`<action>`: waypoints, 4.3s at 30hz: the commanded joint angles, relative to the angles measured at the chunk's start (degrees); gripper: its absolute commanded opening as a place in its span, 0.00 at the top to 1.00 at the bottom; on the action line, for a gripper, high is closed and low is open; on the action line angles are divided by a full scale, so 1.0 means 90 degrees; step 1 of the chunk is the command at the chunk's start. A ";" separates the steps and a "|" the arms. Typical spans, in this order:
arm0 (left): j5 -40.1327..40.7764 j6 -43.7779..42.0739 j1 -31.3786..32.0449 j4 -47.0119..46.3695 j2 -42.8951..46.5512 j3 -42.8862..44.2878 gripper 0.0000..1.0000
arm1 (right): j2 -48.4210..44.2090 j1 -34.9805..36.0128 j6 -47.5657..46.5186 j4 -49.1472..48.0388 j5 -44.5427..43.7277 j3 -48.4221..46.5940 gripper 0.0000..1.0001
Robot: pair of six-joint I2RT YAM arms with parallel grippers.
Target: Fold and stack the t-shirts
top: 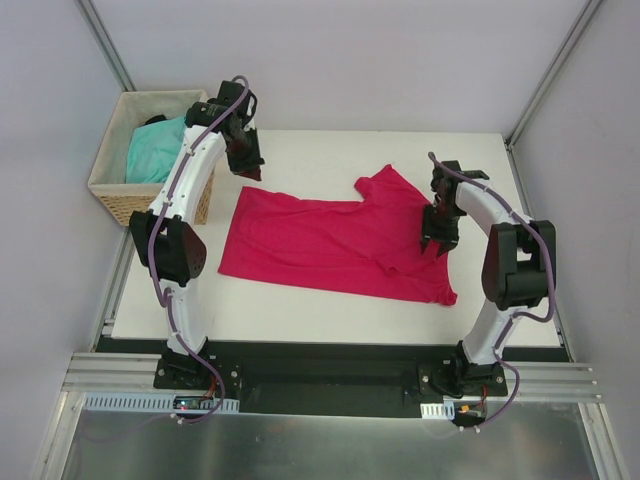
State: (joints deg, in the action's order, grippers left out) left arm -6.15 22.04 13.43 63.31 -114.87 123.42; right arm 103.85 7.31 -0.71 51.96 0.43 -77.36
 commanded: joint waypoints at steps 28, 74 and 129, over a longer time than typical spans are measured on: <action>0.0186 -0.0008 -0.0018 0.0075 0.0458 -0.0119 0.99 | -0.0045 -0.0090 0.0050 0.0066 -0.0184 0.0236 0.67; 0.0166 0.0119 0.0012 0.0202 0.0537 -0.0187 1.00 | 0.1400 -0.0217 0.0391 -0.0061 0.0567 -0.1872 0.99; -0.0108 0.0100 0.0041 0.0231 0.0156 0.0115 1.00 | 0.0316 0.0584 0.0645 -0.0559 0.1534 -0.0525 0.60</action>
State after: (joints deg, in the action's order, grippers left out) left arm -7.07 23.05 13.47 64.03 -114.39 123.42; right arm 105.08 12.12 4.71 48.97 12.56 -80.88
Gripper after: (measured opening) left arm 0.003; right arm 0.395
